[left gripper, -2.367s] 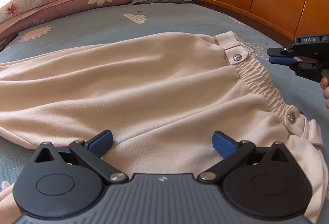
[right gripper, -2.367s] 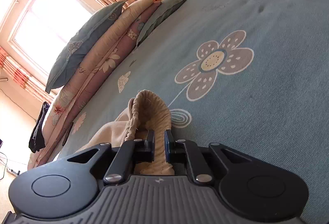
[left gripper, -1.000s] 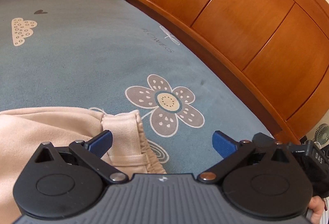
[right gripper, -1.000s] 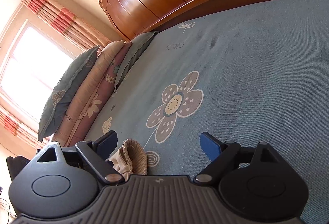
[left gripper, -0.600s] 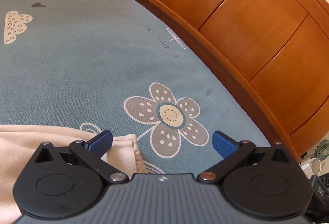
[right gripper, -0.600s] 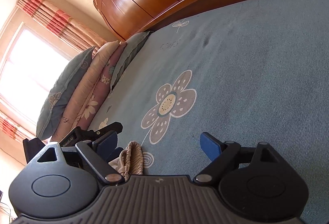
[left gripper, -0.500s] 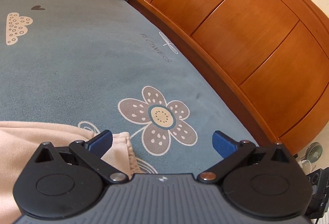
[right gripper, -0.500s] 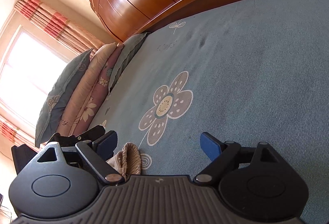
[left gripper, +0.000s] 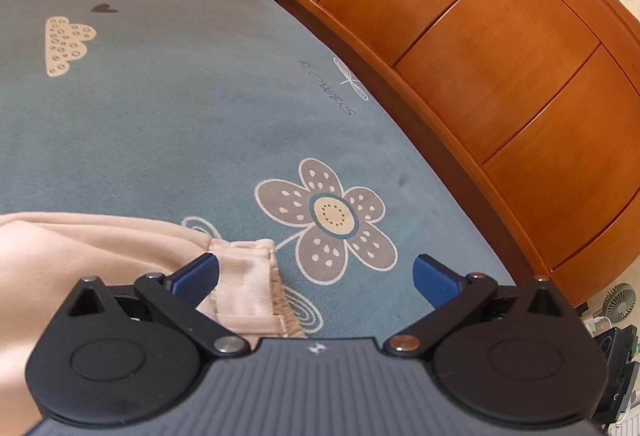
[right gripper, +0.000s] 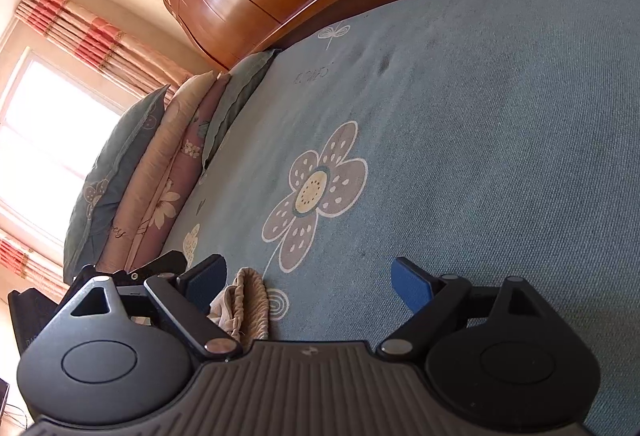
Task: Fold clothes
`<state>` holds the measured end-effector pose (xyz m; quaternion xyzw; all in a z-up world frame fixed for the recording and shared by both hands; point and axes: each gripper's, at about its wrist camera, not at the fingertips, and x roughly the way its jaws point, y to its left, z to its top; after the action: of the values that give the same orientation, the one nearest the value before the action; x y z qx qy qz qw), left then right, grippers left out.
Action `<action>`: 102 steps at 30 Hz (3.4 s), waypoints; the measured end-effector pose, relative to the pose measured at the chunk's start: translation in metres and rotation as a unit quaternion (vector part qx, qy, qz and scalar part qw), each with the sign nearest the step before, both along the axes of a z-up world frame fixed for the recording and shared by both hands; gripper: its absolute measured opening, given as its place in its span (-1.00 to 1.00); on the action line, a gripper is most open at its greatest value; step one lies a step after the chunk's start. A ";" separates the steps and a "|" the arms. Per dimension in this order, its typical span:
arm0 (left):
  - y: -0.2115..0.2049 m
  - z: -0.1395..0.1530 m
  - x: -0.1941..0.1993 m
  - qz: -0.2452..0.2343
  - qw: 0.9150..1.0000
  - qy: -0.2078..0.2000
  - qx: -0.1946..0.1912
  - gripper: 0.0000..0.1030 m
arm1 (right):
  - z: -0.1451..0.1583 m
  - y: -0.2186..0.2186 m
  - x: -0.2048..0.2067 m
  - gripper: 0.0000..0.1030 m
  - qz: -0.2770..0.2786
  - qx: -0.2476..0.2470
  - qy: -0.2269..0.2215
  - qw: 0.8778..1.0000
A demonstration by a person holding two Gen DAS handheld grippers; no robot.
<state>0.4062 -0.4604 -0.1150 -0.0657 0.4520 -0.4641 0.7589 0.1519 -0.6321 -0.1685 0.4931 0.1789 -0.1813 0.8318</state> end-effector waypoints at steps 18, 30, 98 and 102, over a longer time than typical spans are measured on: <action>0.246 0.000 -0.110 0.134 0.981 -0.101 0.095 0.99 | 0.043 0.061 0.023 0.78 0.099 -0.102 -0.126 0.982; 0.279 -0.022 -0.073 0.136 0.986 -0.056 0.082 0.99 | 0.168 0.144 0.112 0.16 0.294 -0.363 -0.089 0.880; 0.325 -0.063 -0.056 0.093 0.993 0.001 -0.072 0.99 | 0.013 0.182 0.309 -0.04 0.486 -0.430 0.131 0.749; 0.324 -0.063 -0.056 0.093 0.993 -0.001 -0.072 0.99 | 0.014 0.191 0.300 -0.75 0.479 -0.446 0.126 0.745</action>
<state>0.3499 -0.1359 -0.1775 -0.1620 0.4088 -0.4228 0.7924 0.4517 -0.4410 -0.1541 -0.1122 0.3939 0.1216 0.9041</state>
